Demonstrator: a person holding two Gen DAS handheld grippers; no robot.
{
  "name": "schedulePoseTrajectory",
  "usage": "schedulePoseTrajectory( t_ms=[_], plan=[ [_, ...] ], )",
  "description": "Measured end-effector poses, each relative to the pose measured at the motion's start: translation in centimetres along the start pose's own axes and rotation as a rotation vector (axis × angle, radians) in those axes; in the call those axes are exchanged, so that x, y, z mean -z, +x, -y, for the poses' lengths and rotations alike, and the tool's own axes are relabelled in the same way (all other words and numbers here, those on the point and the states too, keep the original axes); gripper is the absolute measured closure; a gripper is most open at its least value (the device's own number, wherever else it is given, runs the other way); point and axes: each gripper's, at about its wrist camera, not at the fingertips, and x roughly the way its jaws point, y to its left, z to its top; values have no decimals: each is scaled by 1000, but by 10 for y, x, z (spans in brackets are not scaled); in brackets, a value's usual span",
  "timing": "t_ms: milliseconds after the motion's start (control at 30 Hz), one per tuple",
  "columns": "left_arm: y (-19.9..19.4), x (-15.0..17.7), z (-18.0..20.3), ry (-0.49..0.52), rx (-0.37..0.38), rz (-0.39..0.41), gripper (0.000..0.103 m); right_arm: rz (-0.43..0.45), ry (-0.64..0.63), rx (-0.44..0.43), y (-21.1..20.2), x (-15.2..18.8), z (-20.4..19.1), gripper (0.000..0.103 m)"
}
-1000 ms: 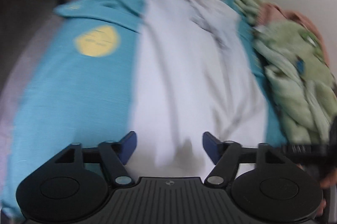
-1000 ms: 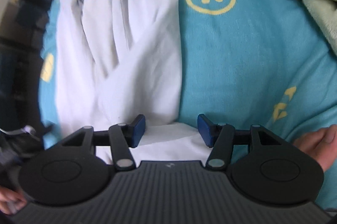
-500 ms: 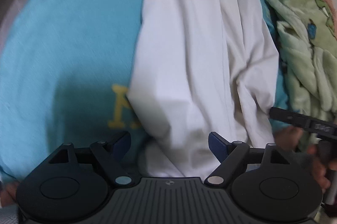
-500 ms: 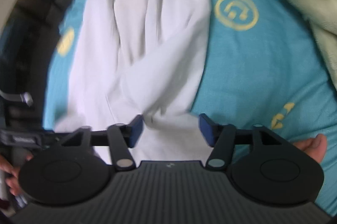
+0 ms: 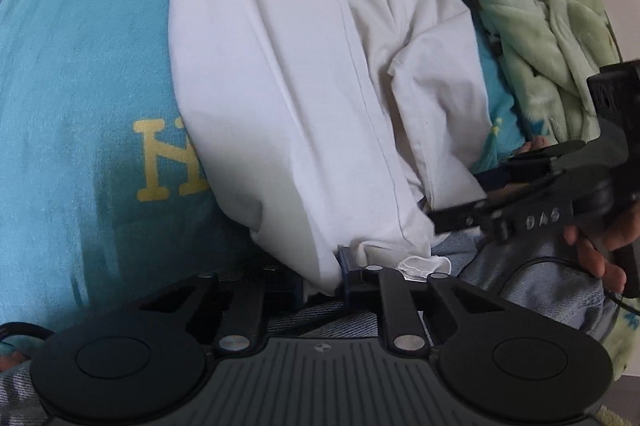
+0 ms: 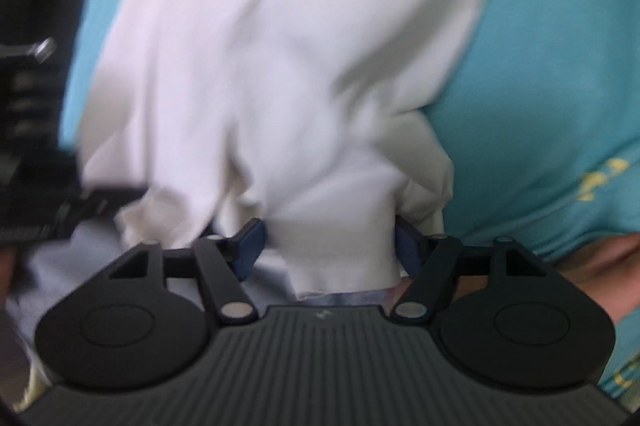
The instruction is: Fold clothes
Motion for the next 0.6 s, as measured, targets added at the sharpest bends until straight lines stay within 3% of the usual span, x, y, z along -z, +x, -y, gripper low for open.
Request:
schedulePoseTrajectory(
  t_ms=[33,67,200,467,600],
  plan=[
    [-5,1,-1,-7,8,14,90,16,-4,16,-2,2,-1,78],
    [-12,1,-2,-17,18,35,90,32,0,16,-6,3,-1,85],
    [-43,10,-6,-68,80,137,91,122,-1,-11,-30,18,2,89],
    [-116,31,-3,-148,227,387,93,448,80,-122,-122,46,14,93],
    [-153,28,25,-146,265,508,93,595,95,-150,-173,62,14,93]
  ],
)
